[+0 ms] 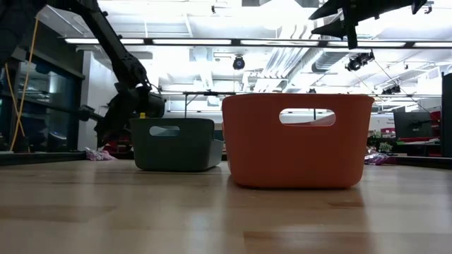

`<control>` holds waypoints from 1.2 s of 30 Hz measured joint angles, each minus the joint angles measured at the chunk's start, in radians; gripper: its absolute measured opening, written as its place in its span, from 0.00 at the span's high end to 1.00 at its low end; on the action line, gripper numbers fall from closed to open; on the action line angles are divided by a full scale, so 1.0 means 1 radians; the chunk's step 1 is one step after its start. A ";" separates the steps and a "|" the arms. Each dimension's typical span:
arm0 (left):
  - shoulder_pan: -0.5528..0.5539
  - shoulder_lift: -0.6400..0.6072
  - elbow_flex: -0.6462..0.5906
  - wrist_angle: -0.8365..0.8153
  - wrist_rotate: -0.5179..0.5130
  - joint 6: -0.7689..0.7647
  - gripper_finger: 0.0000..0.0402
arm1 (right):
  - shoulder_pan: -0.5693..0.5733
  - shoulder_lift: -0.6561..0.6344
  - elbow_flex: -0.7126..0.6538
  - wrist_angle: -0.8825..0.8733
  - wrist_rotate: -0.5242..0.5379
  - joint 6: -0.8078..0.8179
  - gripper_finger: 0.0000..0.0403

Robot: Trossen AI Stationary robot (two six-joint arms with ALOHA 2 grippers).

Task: Sort candy
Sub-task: Put the violet candy into the orange bin

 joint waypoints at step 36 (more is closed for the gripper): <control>-0.540 -0.030 0.018 -0.339 0.330 -0.396 1.00 | -0.140 0.001 0.000 -0.026 -0.189 -0.060 0.56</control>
